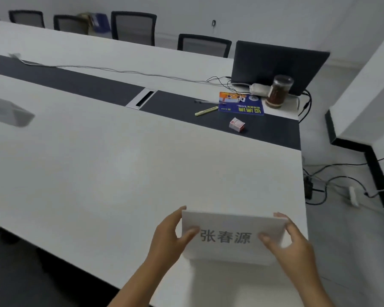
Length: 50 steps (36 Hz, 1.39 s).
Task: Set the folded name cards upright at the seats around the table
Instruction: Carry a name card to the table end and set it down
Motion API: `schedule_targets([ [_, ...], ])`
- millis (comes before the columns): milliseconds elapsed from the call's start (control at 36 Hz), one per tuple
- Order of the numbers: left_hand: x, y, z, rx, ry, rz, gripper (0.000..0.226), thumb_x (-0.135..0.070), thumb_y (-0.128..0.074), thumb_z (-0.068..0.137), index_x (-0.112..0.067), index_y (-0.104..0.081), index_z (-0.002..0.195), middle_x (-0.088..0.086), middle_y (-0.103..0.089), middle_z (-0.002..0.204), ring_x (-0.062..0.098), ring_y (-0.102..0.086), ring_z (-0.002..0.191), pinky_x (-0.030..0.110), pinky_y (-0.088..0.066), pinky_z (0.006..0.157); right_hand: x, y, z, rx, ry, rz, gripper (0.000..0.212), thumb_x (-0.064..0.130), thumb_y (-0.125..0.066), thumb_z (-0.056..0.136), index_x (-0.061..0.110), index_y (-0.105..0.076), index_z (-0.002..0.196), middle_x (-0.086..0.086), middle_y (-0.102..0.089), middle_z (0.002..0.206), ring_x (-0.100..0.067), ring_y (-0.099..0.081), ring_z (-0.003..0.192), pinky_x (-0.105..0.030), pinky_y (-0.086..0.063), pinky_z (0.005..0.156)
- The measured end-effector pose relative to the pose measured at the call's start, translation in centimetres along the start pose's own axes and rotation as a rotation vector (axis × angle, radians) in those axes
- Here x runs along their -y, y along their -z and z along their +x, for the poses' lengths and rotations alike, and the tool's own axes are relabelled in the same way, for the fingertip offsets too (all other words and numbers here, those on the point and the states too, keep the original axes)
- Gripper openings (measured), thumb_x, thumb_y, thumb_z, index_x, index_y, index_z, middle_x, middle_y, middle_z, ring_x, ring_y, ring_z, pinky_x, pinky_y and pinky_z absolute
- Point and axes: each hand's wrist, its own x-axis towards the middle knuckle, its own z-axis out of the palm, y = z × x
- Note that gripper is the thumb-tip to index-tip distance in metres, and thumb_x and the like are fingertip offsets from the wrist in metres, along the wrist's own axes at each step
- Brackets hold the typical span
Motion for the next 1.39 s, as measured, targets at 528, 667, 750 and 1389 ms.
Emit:
schedule_targets([
  [528,5.8,15.5,10.2,-0.223,-0.090,-0.196,0.046,-0.018,-0.053,0.087,-0.012,-0.039,0.130,-0.011,-0.044,0.123,0.005,-0.042,0.113,0.014,-0.034,0.090,17.1,-14.0,4.1,-0.210,0.115,-0.012,0.057,0.015,-0.072,0.072,0.008,-0.051,0.124,-0.005,-0.059,0.121,-0.019,-0.053,0.112,-0.038,-0.044,0.097],
  [667,9.7,17.9,13.9,-0.238,0.079,-0.314,0.044,-0.006,-0.047,0.087,-0.012,-0.033,0.129,-0.005,-0.044,0.116,0.009,-0.049,0.100,0.009,-0.036,0.080,18.7,-22.1,7.6,-0.106,0.015,0.030,0.060,0.013,-0.067,0.078,0.008,-0.041,0.131,-0.013,-0.053,0.131,-0.028,-0.051,0.118,-0.035,-0.040,0.095],
  [750,11.9,18.5,15.7,-0.257,0.147,-0.314,0.047,-0.003,-0.047,0.085,-0.010,-0.031,0.128,0.000,-0.041,0.120,0.017,-0.042,0.107,0.024,-0.033,0.088,18.5,-26.3,8.7,-0.061,-0.061,0.076,0.060,0.012,-0.065,0.079,0.008,-0.038,0.133,-0.016,-0.050,0.133,-0.030,-0.050,0.118,-0.034,-0.039,0.096],
  [1389,17.5,17.8,21.1,-0.261,0.293,0.019,0.057,-0.017,-0.049,0.089,-0.012,-0.023,0.140,0.007,-0.037,0.145,0.022,-0.038,0.131,0.031,-0.032,0.105,13.9,-34.8,11.6,-0.104,-0.261,0.242,0.057,0.024,-0.071,0.070,-0.003,-0.054,0.117,-0.026,-0.063,0.113,-0.033,-0.062,0.099,-0.023,-0.040,0.076],
])
